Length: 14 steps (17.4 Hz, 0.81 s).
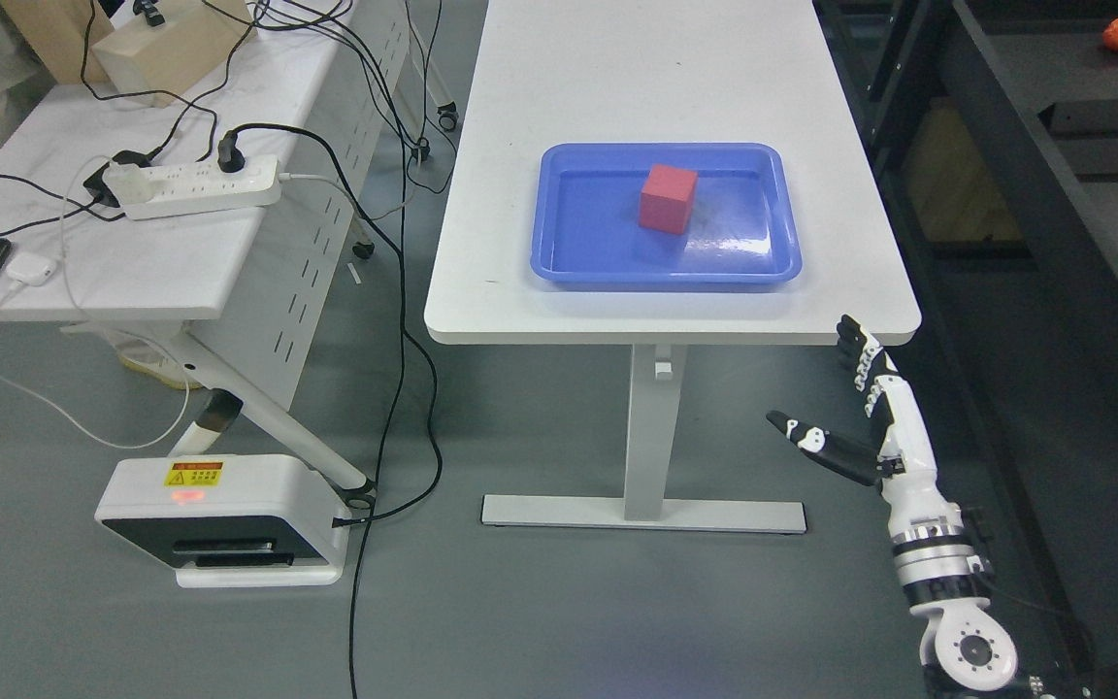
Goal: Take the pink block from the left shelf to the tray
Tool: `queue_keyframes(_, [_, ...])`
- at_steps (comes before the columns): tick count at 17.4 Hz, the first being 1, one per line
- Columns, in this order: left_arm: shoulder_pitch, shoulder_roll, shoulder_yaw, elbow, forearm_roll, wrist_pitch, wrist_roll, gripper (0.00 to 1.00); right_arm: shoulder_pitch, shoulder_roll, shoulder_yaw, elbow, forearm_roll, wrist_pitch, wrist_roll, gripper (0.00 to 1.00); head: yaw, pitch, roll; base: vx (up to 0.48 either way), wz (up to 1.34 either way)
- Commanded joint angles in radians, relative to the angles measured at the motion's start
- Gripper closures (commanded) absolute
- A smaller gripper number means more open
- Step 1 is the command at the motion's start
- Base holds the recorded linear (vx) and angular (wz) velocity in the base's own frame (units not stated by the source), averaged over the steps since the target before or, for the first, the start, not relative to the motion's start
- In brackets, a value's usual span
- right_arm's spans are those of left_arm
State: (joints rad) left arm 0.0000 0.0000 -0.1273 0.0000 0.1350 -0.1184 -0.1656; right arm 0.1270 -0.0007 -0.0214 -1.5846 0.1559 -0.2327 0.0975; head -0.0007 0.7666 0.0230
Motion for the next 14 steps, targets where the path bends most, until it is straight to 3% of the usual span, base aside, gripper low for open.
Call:
queue_keyframes(1, [0.017,0.017,0.000,-0.017,0.000,0.000,0.000,0.00,-0.032,-0.017,0.014,0.072,-0.040,0.038,-0.034,0.00,0.0000,0.000,0.000,0.000,0.00])
queue_keyframes(3, [0.017,0.017,-0.002,-0.017,0.000,0.000,0.000,0.00,-0.052,-0.017,0.014,0.066,-0.142,0.053,-0.059,0.00,0.0000,0.000,0.000,0.000,0.00])
queue_keyframes(14, [0.017,0.017,0.000,-0.017,0.000,0.000,0.000,0.00,-0.067,-0.017,0.014,0.066,-0.145,0.072,-0.065,0.00,0.0000,0.000,0.000,0.000,0.00])
